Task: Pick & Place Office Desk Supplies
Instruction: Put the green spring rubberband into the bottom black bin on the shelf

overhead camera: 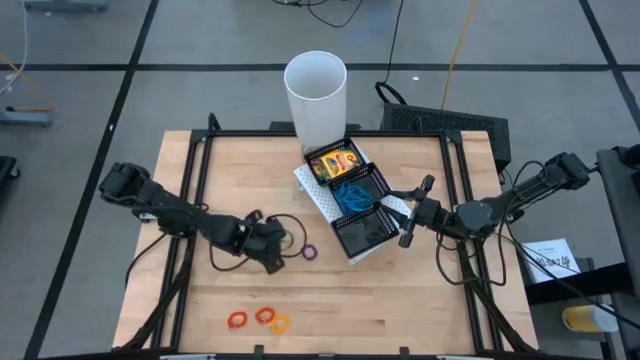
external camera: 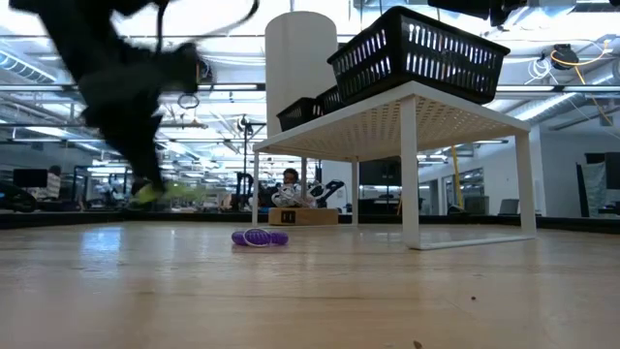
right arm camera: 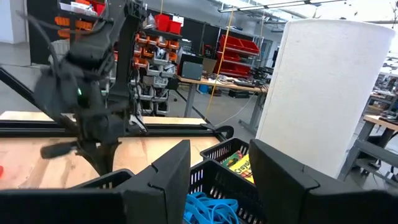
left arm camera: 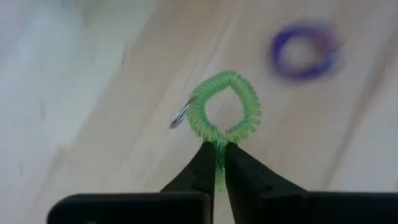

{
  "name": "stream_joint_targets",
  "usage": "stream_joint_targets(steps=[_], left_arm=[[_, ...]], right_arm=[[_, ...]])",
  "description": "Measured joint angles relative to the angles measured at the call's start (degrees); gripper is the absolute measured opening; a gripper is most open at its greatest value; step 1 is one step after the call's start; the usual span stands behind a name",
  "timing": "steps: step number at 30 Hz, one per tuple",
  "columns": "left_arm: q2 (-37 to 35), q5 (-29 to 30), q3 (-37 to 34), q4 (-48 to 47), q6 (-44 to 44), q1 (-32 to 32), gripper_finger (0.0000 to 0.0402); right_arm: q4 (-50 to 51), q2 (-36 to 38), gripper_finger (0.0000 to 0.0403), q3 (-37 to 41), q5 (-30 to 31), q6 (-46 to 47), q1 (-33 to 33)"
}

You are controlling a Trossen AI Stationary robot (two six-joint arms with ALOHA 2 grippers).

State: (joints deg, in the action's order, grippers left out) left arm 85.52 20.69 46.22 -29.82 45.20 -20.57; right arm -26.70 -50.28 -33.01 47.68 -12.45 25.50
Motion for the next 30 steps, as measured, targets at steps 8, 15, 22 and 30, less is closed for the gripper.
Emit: stream_joint_targets(steps=[8, 15, 22, 30], left_arm=[[-0.09, 7.94, 15.39, 0.43, -21.29, -0.01, 0.0009], [-0.12, 8.97, 25.11, 6.14, -37.91, -0.01, 0.0022], [-0.14, 4.86, 25.64, 17.85, -50.50, 1.11, 0.0008], [2.74, 1.02, 25.59, 24.92, -53.14, 3.92, 0.0014]], right_arm=[[-2.93, -2.11, 0.0157, 0.00, -7.59, 1.33, -0.02], [-11.81, -9.66, 0.0157, 0.00, -15.15, -3.91, -0.02], [-21.63, -17.14, 0.0157, -0.02, -19.21, -2.95, -2.09], [-23.88, -24.84, 0.0157, -4.60, -25.54, 0.08, -5.48]])
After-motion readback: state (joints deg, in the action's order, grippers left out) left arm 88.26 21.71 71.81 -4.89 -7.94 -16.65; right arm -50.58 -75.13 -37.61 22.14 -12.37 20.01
